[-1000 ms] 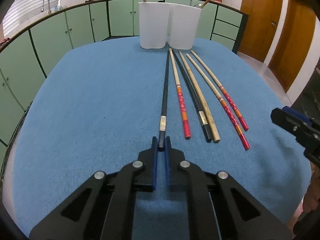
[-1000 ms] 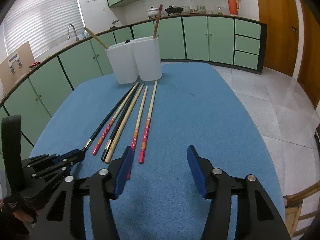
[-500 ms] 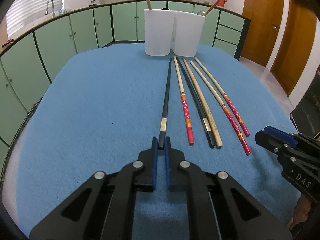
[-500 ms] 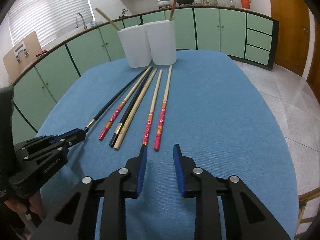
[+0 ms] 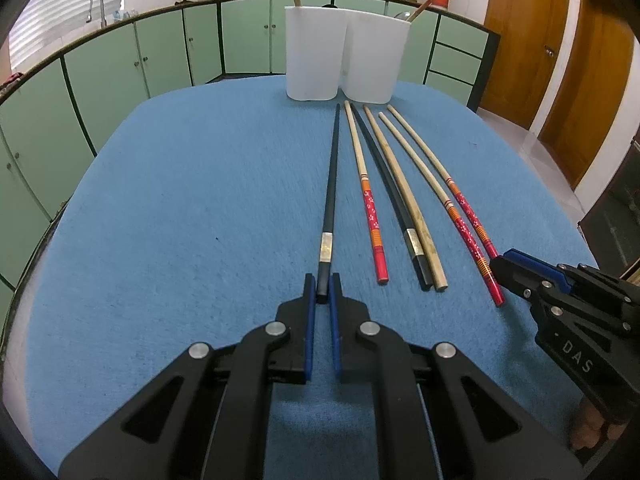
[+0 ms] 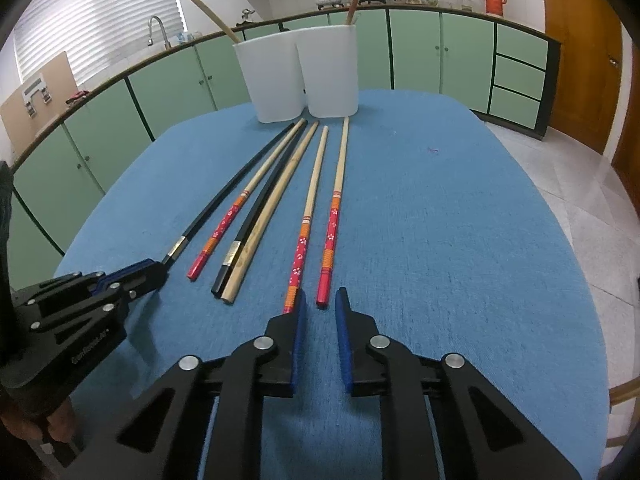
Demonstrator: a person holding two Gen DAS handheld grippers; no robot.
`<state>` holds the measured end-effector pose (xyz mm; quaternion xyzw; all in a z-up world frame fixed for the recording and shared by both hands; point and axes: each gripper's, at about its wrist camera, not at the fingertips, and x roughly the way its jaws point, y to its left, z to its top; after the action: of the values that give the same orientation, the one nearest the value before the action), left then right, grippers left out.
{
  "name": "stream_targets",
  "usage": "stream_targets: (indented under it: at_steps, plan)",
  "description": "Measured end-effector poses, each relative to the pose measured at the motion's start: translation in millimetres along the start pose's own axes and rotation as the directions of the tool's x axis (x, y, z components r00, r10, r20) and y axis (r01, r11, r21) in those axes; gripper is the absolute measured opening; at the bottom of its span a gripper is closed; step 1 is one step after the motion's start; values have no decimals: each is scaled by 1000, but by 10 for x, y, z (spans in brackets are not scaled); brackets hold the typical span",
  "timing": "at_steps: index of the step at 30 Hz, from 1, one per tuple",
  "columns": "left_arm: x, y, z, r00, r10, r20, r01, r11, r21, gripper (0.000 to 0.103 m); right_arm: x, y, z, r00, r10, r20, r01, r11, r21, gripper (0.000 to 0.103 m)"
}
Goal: Organize utensils
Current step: 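Grasp a black chopstick with the left tool while the right tool grasps a red-patterned chopstick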
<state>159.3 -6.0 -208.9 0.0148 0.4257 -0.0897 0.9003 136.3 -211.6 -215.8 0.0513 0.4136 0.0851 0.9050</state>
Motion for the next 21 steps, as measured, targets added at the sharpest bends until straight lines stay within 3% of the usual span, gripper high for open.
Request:
stream_targets:
  at_steps: [10,21]
  plan:
    - [31,-12,21,1000,-7,-5,7,1000,-1,6,47,52,16,999,-52,-6,52,999,-11,6]
    - [-45,-48,25,1000,3,16,-3,1000,22,6,-25,-48,22,999,-37,2,37,999,27,6]
